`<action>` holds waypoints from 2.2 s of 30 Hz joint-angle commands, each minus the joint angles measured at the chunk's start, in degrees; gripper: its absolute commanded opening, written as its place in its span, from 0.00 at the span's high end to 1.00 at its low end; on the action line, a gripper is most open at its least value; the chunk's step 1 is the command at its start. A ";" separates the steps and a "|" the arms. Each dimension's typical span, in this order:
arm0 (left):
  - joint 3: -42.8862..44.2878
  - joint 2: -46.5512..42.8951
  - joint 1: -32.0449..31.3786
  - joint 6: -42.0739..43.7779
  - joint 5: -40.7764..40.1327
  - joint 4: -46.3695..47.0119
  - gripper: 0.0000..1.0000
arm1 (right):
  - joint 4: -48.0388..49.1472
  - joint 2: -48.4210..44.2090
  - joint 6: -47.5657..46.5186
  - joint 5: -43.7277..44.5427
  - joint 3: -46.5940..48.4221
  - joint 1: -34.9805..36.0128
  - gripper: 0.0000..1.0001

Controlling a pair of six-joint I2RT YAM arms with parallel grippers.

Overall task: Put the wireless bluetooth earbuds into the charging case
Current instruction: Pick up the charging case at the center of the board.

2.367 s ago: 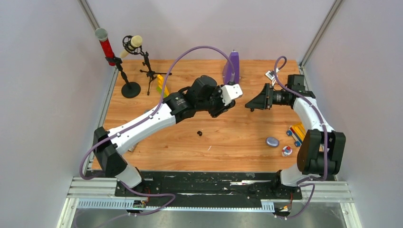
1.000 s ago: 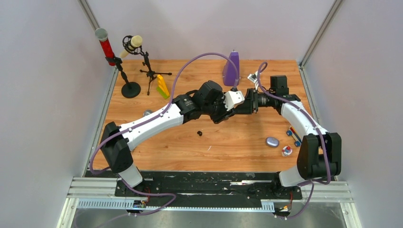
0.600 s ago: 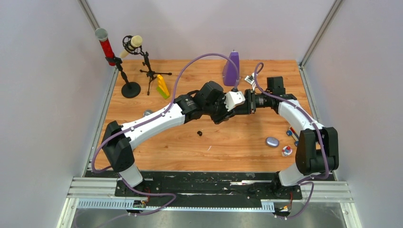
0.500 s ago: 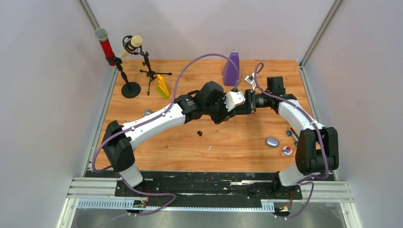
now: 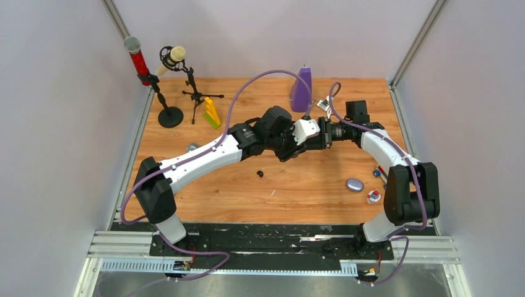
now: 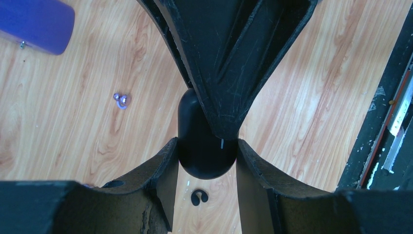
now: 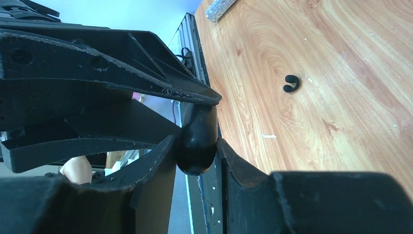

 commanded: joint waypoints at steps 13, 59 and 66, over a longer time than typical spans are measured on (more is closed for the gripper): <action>1.29 -1.19 -0.29 0.02 -0.81 2.22 0.06 | -0.17 -1.70 -3.23 -0.88 1.23 0.44 0.84; -4.15 -4.24 9.97 -7.08 39.27 4.58 0.00 | -21.46 -22.44 -45.25 -4.01 -3.13 -0.90 1.00; -2.74 -3.71 9.97 -7.80 40.59 4.39 0.00 | -23.56 -22.75 -49.61 -4.99 -4.00 -0.69 1.00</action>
